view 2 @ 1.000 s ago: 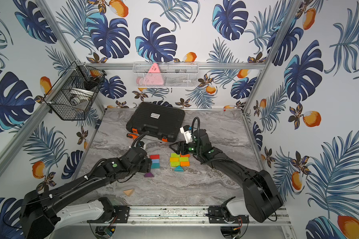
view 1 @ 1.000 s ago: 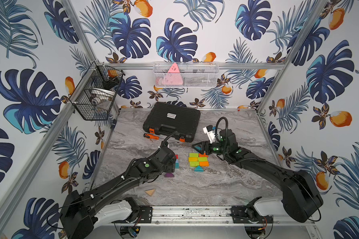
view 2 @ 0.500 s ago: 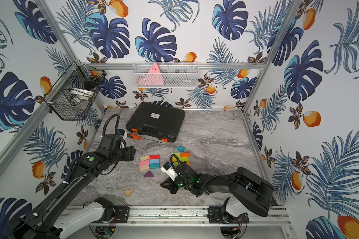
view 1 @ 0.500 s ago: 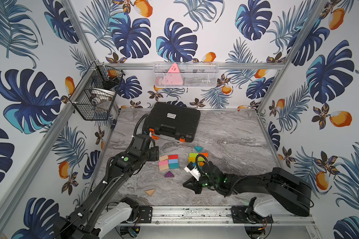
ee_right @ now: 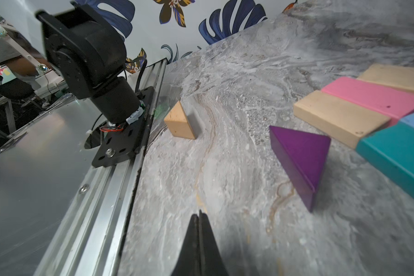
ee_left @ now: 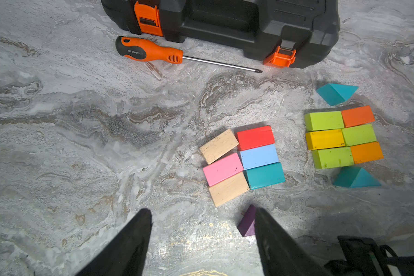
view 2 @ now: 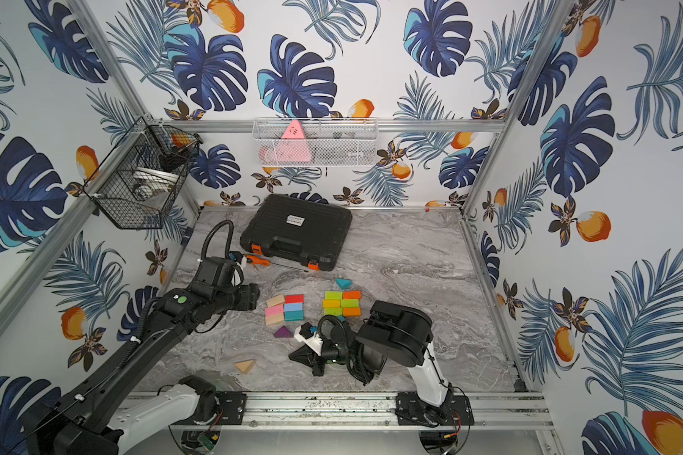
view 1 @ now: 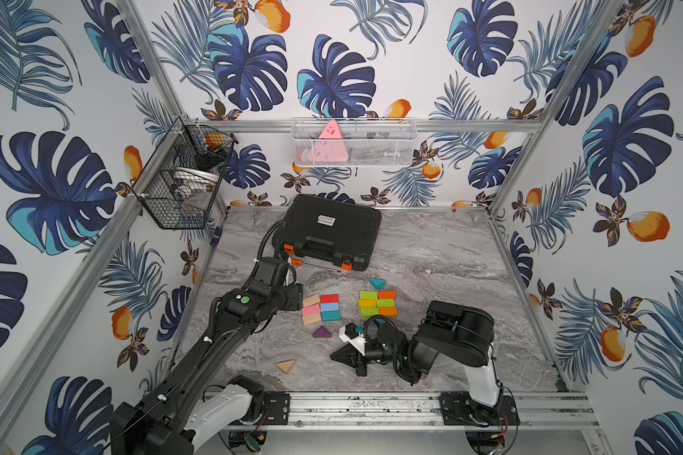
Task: Assemble a piece of candy with building blocks
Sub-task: Assemble the building block at the center of the board.
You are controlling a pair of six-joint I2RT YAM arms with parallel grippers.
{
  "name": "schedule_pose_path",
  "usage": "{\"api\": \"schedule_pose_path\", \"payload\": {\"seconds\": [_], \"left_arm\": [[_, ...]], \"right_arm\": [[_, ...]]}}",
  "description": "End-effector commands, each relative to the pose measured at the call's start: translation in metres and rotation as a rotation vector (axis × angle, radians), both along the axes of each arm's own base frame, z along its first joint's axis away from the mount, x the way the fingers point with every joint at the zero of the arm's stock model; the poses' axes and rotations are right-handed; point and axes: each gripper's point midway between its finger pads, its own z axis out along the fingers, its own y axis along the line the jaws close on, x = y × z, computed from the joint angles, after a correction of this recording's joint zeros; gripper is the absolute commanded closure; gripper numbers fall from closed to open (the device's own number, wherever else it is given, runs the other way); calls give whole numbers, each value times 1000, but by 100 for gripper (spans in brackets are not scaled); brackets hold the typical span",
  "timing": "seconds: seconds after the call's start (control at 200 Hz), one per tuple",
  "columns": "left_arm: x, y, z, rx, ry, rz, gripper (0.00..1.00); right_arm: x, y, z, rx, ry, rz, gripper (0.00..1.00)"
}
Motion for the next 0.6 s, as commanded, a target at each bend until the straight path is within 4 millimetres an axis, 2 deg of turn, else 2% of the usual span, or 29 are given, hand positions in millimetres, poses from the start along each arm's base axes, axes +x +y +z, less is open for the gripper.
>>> {"api": "schedule_pose_path", "payload": {"seconds": [0.0,0.265,0.595], "left_arm": [[3,-4,-1,-10,-3,-25,27],[4,-7,-3,-20,2,-34,27],[4,-7,-2,-24,-2,-34,27]], "right_arm": [[11,10,8,55,-81,-20,95],[23,19,-16,-47,-52,-55,92],[43,18,-24,-90,-49,-166,93]]}}
